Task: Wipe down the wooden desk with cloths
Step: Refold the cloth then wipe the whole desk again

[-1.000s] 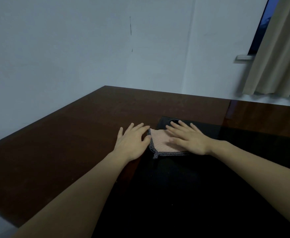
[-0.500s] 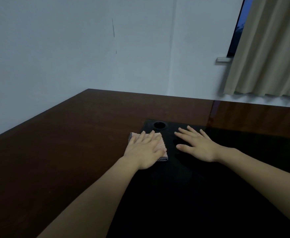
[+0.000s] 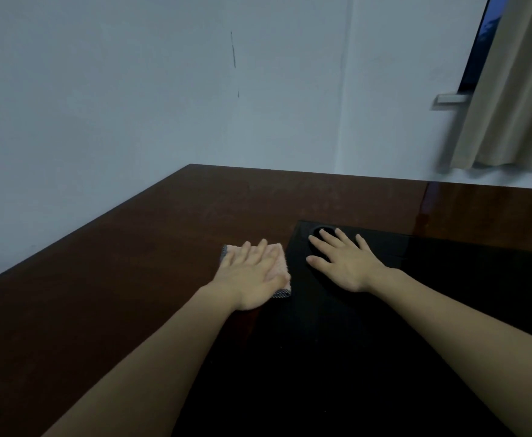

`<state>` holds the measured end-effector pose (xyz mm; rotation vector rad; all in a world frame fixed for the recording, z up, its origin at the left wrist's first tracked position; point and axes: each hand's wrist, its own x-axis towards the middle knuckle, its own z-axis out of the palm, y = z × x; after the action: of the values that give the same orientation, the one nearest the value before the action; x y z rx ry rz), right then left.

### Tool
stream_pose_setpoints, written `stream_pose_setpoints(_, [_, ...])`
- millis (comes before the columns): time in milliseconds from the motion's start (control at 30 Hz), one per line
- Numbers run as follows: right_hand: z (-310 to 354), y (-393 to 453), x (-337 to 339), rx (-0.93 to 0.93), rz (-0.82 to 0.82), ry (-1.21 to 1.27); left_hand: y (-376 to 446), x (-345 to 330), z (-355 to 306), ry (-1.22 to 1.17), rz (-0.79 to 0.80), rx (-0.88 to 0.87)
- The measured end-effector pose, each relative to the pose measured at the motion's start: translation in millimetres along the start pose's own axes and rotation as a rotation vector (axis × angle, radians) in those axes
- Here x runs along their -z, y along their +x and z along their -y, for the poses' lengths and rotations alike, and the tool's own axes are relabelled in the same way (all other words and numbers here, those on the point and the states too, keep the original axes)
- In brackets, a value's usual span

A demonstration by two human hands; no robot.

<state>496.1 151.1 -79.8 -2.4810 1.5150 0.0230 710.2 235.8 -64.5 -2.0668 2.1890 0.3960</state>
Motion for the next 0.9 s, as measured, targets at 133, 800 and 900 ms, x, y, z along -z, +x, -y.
stream_pose_setpoints(133, [-1, -3, -2, 0.000, -0.024, -0.032, 14, 1, -2, 0.008, -0.036, -0.045])
stream_pose_setpoints(800, [1, -3, -4, -0.021, -0.050, -0.017, 48, 12, 37, 0.052, -0.074, -0.175])
stream_pose_setpoints(900, [1, -4, -3, -0.018, -0.053, -0.007, 50, 18, 60, 0.032, -0.072, 0.033])
